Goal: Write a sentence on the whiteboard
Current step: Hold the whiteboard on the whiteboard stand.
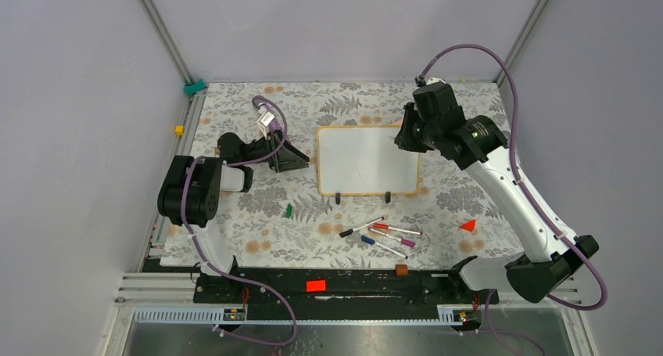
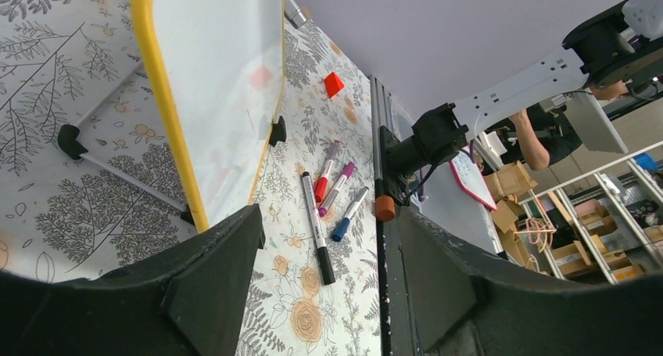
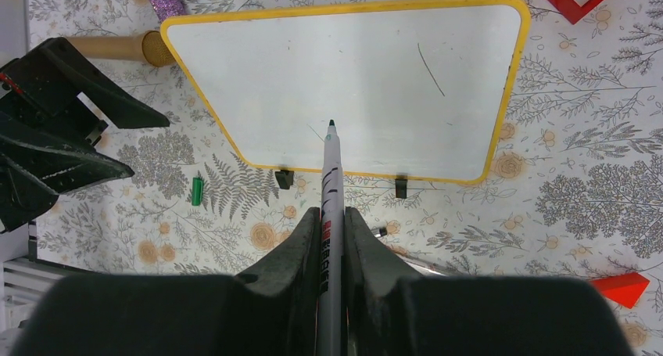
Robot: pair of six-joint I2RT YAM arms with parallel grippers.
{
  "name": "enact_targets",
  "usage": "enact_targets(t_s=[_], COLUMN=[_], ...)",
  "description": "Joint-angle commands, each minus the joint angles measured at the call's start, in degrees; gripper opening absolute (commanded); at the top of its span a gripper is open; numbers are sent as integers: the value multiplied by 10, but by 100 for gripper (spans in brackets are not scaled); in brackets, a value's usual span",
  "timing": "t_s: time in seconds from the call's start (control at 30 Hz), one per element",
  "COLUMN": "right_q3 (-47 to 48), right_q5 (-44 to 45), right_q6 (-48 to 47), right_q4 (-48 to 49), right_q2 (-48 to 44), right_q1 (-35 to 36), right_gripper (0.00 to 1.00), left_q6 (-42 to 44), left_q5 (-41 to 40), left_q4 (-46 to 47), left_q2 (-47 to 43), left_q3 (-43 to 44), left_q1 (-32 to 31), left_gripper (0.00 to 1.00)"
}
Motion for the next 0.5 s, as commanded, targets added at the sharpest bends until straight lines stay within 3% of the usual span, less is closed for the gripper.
enact_targets(t_s=[0.0, 0.17, 0.47], right_q3=[19, 16, 17], right_q5=[-6, -7, -5], right_q6=[-9, -7, -1], right_q4=[12, 12, 12], right_q2=[-4, -8, -8], right_q1=[0, 0, 0], right_gripper=[0, 0, 0], left_q6=[-39, 22, 56], left_q5=[11, 2, 16], left_q4=[38, 37, 38], left_q2=[36, 25, 61], left_q3=[36, 23, 47], left_q1=[5, 4, 2], left_gripper=[65, 63, 66])
